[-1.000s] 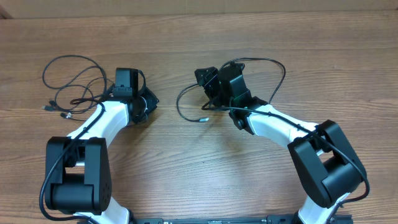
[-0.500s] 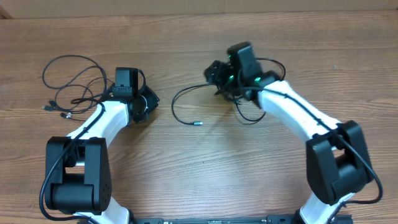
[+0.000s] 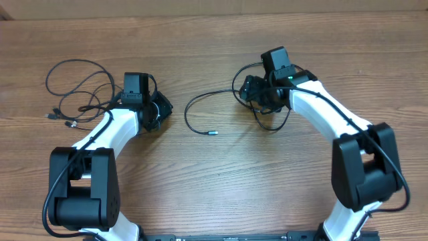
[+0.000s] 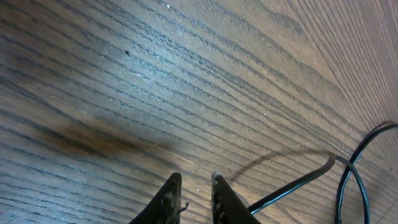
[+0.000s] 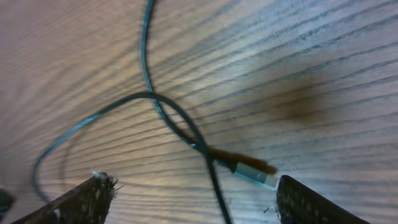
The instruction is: Untangle cables
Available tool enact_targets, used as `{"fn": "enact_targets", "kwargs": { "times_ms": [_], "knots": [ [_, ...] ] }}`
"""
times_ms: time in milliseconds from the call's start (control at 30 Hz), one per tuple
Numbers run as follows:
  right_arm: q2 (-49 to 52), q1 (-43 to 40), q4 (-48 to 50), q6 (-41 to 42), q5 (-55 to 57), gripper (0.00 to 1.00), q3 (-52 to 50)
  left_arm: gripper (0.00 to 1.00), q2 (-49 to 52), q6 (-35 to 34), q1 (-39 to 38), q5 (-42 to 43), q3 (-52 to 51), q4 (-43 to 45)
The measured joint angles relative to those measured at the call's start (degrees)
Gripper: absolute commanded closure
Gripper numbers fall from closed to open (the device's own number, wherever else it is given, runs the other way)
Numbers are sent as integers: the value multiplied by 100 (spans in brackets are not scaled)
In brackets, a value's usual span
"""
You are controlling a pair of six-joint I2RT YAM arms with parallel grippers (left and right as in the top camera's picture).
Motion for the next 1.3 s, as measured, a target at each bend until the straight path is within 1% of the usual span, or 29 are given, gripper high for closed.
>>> {"fn": "enact_targets", "kwargs": {
  "times_ms": [167, 267, 300, 400, 467, 633, 733, 867, 933, 1000, 1100, 1200, 1300],
  "knots": [
    [402, 0, 79, -35, -35, 16, 0, 81, 0, 0, 0, 17, 0, 2],
    [590, 0, 87, -59, -254, 16, 4, 81, 0, 2, 0, 28, 0, 4],
    [590, 0, 87, -72, -356, 19, 15, 81, 0, 2, 0, 39, 0, 7],
    [616, 0, -81, -76, -601, 36, 20, 80, 0, 0, 0, 39, 0, 4],
    [629, 20, -341, -101, -734, 44, 20, 80, 0, 2, 0, 42, 0, 7],
    [638, 219, -813, -103, -898, 44, 31, 80, 0, 0, 0, 39, -2, 7],
    [638, 448, -1058, -105, -879, 46, 52, 81, 0, 0, 0, 39, -2, 7],
    [656, 673, -1746, -120, -522, 43, 177, 80, 0, 0, 0, 39, 0, 7],
    [734, 680, -2269, -275, -278, 41, 358, 80, 0, 2, 0, 39, -2, 7],
    [815, 662, -2503, -505, -118, 41, 595, 80, 0, 2, 0, 39, 0, 7],
    [846, 643, -2422, -957, 33, 38, 938, 80, 0, 2, 0, 39, 0, 7],
    [844, 643, -2011, -1281, 264, 34, 1049, 81, 0, 0, 0, 39, 0, 7],
    [846, 643, -1611, -1449, 584, 33, 1021, 81, 0, 2, 0, 39, 0, 7]
  ]
}}
